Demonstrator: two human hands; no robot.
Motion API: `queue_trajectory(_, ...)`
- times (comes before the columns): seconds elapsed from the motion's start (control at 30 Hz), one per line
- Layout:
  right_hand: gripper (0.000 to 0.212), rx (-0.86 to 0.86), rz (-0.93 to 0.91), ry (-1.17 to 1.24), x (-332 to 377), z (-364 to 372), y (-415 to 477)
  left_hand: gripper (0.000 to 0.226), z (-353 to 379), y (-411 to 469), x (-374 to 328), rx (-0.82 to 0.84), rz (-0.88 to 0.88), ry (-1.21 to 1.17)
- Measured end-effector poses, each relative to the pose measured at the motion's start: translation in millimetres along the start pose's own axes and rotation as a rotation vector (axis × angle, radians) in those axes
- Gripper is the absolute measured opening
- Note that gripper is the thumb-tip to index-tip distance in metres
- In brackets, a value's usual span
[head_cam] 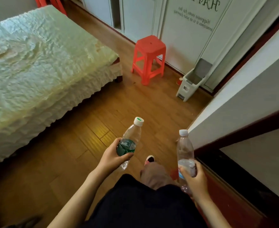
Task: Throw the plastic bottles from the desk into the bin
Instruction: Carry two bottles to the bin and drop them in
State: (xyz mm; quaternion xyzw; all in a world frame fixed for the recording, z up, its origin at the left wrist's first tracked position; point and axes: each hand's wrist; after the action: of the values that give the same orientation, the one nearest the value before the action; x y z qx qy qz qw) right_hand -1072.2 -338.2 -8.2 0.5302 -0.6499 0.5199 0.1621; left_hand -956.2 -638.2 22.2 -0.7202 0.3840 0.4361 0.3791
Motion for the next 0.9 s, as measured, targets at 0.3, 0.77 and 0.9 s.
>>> queue_trajectory(0.3, 0.04, -0.003, 0.007, 0.072, 131.1, 22.8, 203.4, 0.043, -13.5, 204.7, -29.4, -0.037, -0.084, 0.016)
queue_trajectory(0.77, 0.058, 0.013, -0.026, 0.048, 335.0, 88.7, 452.8, 0.046, -86.5, 502.3, -63.7, -0.07, -0.092, 0.227)
queue_trajectory(0.9, 0.043, -0.081, 0.025, 0.098, 377.5, 99.6, 514.3, 0.048, -103.2, 622.2, -83.1, 0.011, -0.042, 0.243)
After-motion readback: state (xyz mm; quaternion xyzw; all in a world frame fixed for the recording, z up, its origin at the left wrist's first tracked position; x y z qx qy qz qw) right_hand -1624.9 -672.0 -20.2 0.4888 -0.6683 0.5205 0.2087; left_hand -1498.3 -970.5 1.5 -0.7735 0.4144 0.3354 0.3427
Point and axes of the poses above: each hand's wrist, its own y-axis towards the middle knuckle, its own z-axis out of the palm, x = y × z, and after that the axes turned 11 degrees about z, right-handed
